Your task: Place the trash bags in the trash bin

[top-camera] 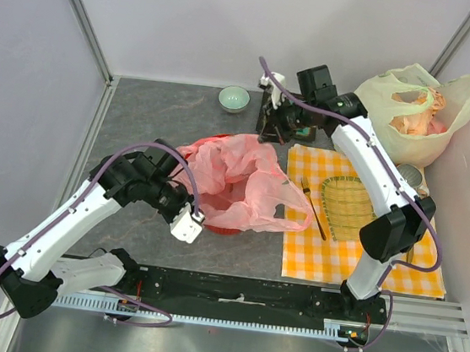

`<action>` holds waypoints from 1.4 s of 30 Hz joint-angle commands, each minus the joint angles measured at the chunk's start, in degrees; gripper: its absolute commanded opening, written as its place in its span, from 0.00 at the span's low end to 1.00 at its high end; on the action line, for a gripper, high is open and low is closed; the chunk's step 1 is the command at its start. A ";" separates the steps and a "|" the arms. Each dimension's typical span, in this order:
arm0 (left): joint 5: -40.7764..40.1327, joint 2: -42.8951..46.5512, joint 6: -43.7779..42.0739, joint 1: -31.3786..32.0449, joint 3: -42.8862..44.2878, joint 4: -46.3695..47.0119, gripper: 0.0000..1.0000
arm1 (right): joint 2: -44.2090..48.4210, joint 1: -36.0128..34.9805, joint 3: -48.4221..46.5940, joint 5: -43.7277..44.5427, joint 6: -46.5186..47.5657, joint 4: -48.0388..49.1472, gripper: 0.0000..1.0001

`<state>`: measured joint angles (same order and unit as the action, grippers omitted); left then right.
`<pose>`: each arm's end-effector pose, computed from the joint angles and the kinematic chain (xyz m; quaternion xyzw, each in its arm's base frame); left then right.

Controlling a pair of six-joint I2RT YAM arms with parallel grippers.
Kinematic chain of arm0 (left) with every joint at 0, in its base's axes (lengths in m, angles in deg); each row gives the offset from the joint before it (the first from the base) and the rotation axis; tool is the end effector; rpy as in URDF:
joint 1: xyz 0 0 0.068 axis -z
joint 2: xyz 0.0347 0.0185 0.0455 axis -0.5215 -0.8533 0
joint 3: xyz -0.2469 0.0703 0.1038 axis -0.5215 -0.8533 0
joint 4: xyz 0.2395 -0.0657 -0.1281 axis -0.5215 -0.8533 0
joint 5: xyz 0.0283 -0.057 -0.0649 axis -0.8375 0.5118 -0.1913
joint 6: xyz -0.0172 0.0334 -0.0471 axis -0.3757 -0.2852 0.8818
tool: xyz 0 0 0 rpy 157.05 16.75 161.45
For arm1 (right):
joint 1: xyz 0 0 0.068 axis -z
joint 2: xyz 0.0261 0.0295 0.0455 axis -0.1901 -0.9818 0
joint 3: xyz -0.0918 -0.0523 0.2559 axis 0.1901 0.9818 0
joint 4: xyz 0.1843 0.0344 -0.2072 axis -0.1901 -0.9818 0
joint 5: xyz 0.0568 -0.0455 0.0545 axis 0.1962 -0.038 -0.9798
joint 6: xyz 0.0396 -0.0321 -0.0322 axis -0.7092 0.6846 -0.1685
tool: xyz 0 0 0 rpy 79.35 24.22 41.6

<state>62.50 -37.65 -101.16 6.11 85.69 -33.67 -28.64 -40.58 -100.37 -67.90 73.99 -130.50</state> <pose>0.1341 -0.1364 0.3393 0.8535 0.3672 -0.1885 0.3180 0.3338 0.2196 0.3961 -0.4382 0.7792 0.3255 0.3079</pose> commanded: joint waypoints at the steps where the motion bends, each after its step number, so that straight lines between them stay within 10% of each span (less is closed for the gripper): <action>1: -0.33 1.01 -4.08 0.43 -1.52 -0.72 0.02 | -3.35 5.19 -4.20 1.74 1.34 3.25 0.00; 28: 0.38 -2.33 16.72 1.48 -4.68 12.89 0.02 | -13.64 2.64 9.34 -2.83 2.14 19.95 0.04; 42: -2.52 -3.47 32.04 1.75 -3.19 19.14 0.03 | -10.31 9.14 -1.65 2.17 -2.17 17.93 0.91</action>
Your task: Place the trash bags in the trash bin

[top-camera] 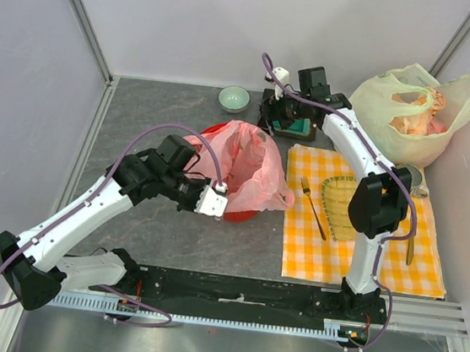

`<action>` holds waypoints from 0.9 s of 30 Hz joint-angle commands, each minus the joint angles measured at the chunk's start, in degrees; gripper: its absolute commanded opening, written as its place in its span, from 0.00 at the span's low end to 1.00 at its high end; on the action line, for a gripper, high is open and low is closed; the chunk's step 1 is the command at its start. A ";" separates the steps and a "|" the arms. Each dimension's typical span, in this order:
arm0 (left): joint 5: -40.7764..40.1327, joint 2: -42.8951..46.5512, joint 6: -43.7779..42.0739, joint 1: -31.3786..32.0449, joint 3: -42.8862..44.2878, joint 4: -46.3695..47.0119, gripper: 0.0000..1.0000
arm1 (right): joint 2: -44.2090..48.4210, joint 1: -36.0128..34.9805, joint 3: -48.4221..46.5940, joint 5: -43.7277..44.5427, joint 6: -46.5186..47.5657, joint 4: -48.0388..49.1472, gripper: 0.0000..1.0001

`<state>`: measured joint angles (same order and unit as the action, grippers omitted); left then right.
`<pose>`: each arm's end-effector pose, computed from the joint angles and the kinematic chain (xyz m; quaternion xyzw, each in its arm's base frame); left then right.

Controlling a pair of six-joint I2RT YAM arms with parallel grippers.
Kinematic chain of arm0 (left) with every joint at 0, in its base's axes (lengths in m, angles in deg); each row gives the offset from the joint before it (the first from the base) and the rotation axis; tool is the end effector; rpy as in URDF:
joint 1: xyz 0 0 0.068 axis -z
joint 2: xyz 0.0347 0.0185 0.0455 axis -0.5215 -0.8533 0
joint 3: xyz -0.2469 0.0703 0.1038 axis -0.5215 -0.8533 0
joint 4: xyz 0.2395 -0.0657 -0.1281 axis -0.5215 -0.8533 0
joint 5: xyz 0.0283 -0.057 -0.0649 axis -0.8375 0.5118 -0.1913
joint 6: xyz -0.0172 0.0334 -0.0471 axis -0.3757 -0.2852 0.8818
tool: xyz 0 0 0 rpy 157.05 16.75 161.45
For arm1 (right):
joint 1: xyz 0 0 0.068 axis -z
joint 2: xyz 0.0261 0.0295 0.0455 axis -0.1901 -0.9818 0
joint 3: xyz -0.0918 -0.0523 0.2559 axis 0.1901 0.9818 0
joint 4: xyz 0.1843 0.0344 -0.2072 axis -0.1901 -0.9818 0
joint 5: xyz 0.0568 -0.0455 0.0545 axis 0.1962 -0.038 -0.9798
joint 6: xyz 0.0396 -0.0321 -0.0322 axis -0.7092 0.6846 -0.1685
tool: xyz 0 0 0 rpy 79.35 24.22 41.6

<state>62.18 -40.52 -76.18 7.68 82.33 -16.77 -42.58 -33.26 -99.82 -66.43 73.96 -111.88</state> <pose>0.1598 -0.1638 0.3278 0.7610 0.4973 -0.2292 0.3479 0.4381 0.2067 0.3148 -0.3893 0.7950 0.2920 0.3622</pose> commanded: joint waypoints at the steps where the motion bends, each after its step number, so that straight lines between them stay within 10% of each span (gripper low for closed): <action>1: -2.28 -0.70 8.37 0.17 0.44 2.51 0.03 | 3.99 2.17 -1.93 0.88 -2.50 -0.61 0.93; 11: -5.00 -6.32 13.12 0.26 6.15 2.86 0.05 | 8.03 7.97 -2.46 0.45 -7.68 -0.87 0.98; 17: -6.24 -10.18 19.18 0.35 11.33 3.83 0.40 | 12.33 13.33 -0.88 -6.13 -9.28 -4.90 0.98; 20: -6.23 -10.63 21.65 0.35 15.01 3.39 0.75 | 15.49 15.88 1.84 -10.61 -5.15 -9.38 0.98; 27: -5.45 -7.91 31.64 -0.44 24.16 2.77 0.83 | 21.56 20.45 14.03 -13.34 -4.08 -17.65 0.98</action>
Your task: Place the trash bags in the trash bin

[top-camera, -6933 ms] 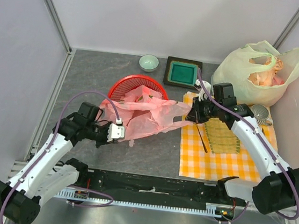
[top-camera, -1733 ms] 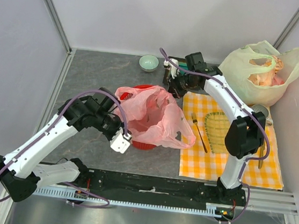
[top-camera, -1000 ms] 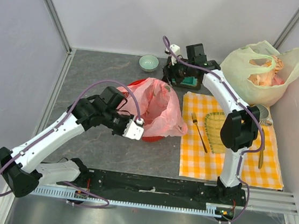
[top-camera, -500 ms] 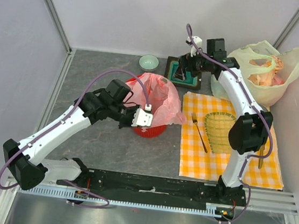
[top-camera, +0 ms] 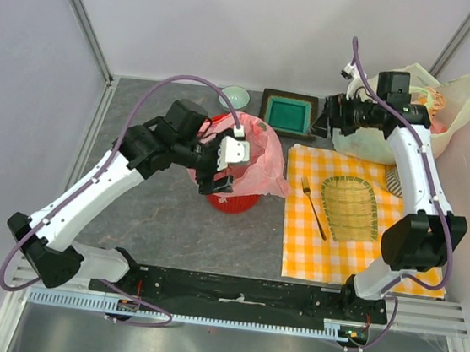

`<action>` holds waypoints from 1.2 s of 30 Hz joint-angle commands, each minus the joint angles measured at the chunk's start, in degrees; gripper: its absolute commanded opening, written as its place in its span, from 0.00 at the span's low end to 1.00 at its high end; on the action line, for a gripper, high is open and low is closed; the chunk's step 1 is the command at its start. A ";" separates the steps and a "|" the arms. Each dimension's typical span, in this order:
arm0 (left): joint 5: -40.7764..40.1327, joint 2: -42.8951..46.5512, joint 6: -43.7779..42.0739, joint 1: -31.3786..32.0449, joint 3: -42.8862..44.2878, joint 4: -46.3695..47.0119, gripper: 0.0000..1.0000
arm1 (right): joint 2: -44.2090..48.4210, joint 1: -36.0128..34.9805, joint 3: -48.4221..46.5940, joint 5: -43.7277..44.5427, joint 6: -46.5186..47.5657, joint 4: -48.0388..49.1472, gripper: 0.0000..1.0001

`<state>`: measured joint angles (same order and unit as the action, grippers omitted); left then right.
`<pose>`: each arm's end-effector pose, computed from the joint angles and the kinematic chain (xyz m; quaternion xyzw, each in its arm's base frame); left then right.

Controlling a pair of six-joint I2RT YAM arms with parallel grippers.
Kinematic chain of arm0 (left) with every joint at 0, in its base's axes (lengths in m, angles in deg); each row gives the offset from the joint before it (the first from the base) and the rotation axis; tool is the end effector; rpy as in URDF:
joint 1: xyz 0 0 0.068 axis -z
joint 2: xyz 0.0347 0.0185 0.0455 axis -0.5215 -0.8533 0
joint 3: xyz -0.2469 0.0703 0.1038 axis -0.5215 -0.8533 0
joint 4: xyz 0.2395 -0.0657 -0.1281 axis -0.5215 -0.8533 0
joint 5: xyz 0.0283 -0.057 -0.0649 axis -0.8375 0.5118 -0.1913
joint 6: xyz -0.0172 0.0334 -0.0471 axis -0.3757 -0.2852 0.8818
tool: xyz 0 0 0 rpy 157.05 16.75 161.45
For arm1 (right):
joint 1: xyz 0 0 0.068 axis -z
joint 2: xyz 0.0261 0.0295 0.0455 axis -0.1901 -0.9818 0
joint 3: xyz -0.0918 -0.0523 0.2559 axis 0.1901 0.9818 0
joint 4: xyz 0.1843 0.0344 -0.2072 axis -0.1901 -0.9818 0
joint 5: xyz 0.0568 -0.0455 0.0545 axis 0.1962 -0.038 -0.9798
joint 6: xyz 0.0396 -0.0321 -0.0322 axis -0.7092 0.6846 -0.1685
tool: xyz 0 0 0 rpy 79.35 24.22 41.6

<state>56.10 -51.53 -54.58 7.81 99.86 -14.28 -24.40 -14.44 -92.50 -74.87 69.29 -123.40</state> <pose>0.2038 -0.1953 0.3853 0.6499 0.6191 -0.2342 0.3735 0.3847 0.0536 0.3902 -0.2426 0.8347 0.3106 0.3847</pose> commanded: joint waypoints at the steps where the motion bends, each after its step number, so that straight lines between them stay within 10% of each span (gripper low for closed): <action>1: 0.89 3.55 12.17 -2.57 7.25 0.89 0.84 | 5.65 2.34 8.57 -5.44 -0.02 -6.49 0.98; 7: 11.17 5.14 33.87 -26.44 5.42 9.16 0.88 | 16.11 2.52 25.35 -6.85 4.46 -3.69 0.98; 15: 14.78 -1.54 46.63 -44.94 -0.21 12.59 0.88 | 9.73 1.73 35.75 -2.11 -12.39 13.01 0.98; 36: 25.59 -11.74 56.57 -45.93 -13.57 25.59 0.85 | -1.71 -5.39 39.26 -5.26 -19.70 22.51 0.84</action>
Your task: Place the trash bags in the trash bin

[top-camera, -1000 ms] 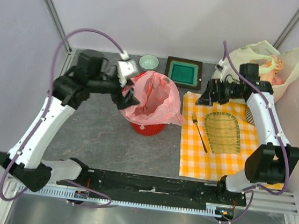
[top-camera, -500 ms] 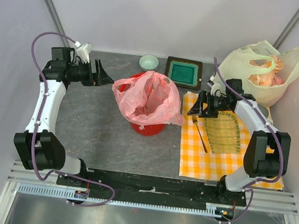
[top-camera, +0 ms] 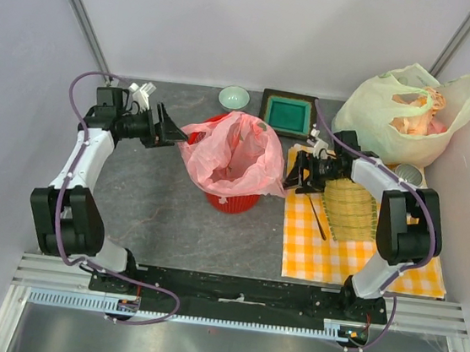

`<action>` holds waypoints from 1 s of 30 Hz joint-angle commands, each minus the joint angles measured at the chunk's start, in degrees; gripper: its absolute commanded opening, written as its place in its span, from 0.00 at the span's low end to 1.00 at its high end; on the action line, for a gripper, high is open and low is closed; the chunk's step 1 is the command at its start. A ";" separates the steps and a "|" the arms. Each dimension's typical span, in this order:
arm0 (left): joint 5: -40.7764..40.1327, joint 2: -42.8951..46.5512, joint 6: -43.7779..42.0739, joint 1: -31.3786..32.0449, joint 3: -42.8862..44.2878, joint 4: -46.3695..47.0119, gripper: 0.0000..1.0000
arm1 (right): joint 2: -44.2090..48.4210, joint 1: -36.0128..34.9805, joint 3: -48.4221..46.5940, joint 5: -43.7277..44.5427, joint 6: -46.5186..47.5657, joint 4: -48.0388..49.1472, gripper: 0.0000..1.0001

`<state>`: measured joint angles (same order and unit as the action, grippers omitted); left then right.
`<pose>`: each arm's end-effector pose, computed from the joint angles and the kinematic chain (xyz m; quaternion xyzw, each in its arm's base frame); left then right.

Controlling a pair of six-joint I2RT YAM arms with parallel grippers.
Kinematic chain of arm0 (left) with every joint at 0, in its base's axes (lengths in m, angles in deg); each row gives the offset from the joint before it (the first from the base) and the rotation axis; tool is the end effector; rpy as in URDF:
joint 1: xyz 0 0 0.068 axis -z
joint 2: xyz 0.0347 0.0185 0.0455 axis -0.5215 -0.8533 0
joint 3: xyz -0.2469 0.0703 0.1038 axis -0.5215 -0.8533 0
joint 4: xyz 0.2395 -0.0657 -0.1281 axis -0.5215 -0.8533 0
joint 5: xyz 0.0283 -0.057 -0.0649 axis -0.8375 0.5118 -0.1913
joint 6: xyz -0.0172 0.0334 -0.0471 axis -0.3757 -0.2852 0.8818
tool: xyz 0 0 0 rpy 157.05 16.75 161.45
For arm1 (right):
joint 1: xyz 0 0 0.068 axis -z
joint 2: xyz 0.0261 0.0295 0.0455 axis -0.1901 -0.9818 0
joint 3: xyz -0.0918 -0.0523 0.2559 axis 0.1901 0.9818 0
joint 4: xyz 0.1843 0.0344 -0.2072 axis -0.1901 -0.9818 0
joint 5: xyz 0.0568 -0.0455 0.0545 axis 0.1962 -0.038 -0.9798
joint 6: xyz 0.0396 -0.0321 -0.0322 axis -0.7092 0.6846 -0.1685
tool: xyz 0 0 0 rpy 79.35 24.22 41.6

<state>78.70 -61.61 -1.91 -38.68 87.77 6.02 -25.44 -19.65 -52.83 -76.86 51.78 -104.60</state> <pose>0.3353 0.0069 0.2970 0.0229 0.8489 -0.4251 0.3133 0.3426 0.0840 0.1788 -0.0900 0.9042 0.3927 0.1415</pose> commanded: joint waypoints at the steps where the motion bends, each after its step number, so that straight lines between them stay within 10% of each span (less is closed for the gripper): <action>1: 3.34 -1.93 4.24 0.57 -1.92 6.51 0.81 | -0.84 -0.28 -0.41 -4.06 -2.46 4.07 0.81; 12: 2.47 -3.25 3.02 0.57 -5.97 7.75 0.08 | -3.47 -0.45 -2.60 0.40 -0.80 3.90 0.00; 30: 0.46 -1.40 8.65 3.11 -12.64 14.27 0.02 | -6.89 -0.89 -5.77 8.50 4.56 2.13 0.00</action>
<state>83.16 -62.83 6.59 -36.47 75.31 21.24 -30.45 -20.04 -55.32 -70.26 54.77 -103.02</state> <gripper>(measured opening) 0.023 0.007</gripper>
